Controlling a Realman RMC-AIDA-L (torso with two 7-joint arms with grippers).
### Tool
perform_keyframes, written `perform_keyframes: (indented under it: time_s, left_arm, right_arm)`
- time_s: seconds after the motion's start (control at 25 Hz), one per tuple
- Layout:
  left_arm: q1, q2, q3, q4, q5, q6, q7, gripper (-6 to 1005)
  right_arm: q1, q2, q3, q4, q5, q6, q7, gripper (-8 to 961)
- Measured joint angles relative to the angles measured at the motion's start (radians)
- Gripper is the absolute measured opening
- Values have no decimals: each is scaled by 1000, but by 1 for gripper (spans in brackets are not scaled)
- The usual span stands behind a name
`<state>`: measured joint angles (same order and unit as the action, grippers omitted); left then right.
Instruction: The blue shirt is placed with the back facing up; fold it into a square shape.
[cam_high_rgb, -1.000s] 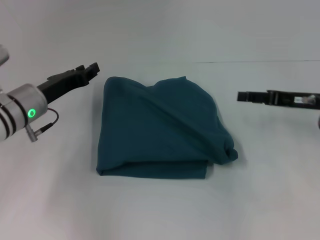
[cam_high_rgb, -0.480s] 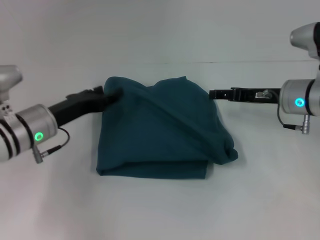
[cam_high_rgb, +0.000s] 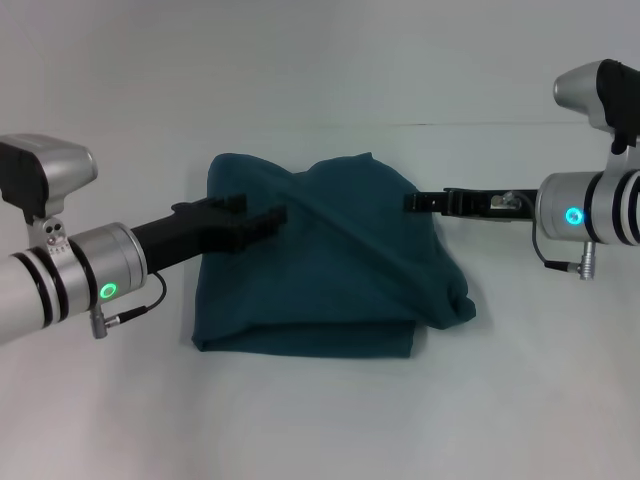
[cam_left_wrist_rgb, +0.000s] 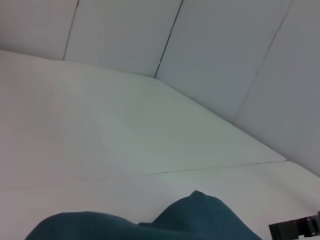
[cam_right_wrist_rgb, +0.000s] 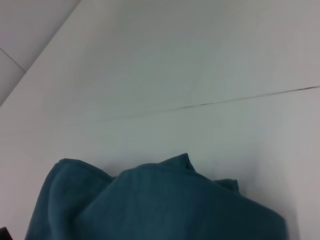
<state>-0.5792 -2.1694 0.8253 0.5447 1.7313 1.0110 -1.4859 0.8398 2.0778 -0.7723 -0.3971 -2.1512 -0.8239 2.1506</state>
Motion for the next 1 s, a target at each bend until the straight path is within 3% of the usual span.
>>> perform_keyframes:
  time_s: [0.52, 1.0]
  left_arm:
    - [4, -1, 15, -7, 77, 16, 20, 713]
    - [2, -1, 39, -19, 82, -2, 35, 710]
  right_arm:
    - [23, 17, -1, 49, 15, 34, -8, 694]
    - [50, 18, -2, 64, 20, 77, -11, 372]
